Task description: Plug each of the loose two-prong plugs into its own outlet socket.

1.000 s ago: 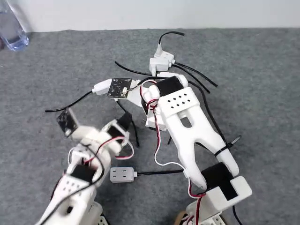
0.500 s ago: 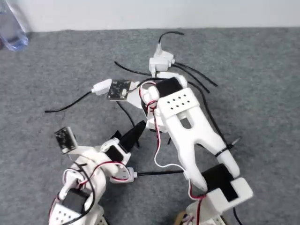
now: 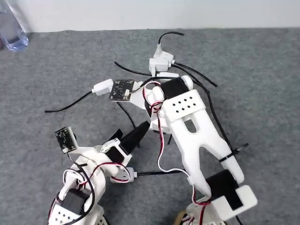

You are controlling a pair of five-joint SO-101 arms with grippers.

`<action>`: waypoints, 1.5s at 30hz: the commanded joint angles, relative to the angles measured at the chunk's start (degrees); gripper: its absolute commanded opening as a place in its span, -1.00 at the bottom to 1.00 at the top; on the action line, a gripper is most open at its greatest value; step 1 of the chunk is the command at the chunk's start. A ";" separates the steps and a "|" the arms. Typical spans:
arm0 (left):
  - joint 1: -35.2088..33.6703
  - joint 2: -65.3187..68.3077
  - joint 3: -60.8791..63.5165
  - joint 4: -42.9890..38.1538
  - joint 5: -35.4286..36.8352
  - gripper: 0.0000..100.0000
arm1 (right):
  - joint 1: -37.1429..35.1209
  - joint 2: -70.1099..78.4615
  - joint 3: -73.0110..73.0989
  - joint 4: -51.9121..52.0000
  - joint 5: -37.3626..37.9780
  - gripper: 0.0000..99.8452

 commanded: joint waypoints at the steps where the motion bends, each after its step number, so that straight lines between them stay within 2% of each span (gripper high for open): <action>1: 2.64 1.05 0.84 0.88 -1.67 -0.18 | -7.43 -4.53 -7.38 4.00 0.44 -0.98; 8: 0.97 0.70 -0.57 4.75 -1.41 -0.18 | -10.77 -4.88 -15.03 11.65 0.35 -0.98; 18: -7.74 0.70 -0.48 -3.25 2.99 -0.18 | -5.23 -4.26 -14.15 9.98 2.90 -0.98; 22: -7.65 0.70 0.04 -3.43 2.99 -0.18 | -0.40 -1.98 -14.15 9.80 5.54 -0.98; 26: -7.56 0.70 0.13 -3.52 2.90 -0.18 | 1.36 2.86 -14.24 9.80 6.07 -0.98; 32: -7.56 0.70 0.75 -6.15 2.99 -0.18 | -0.31 4.53 -14.42 7.08 5.98 -0.98; 38: -7.47 0.79 0.75 -6.07 2.99 -0.18 | -1.63 4.97 -14.51 5.14 5.54 -0.98; 45: -4.22 0.88 0.84 -4.04 2.73 -0.18 | -4.88 4.44 -15.74 5.41 3.43 -0.98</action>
